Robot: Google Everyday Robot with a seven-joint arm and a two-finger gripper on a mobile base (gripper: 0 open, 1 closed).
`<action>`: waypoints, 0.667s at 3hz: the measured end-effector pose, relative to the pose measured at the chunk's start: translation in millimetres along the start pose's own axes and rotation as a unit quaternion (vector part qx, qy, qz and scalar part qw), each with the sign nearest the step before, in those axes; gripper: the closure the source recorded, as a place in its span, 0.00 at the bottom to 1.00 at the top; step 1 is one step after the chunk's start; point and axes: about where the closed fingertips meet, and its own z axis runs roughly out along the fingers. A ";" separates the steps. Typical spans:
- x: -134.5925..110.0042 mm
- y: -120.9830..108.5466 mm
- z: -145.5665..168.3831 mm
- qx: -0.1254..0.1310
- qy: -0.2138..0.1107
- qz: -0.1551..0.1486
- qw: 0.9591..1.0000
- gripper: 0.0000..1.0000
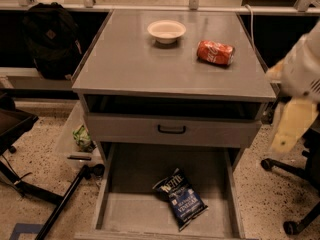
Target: Pick blue chip bag from middle drawer and place on counter
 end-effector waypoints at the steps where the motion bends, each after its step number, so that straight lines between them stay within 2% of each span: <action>1: 28.3 26.5 112.4 -0.095 0.030 0.019 0.995 0.00; 2: 49.9 57.7 177.9 -0.173 0.047 0.026 0.983 0.00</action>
Offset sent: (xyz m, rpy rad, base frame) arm -0.0065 -0.0034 -0.0923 -0.0023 0.1575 -0.0081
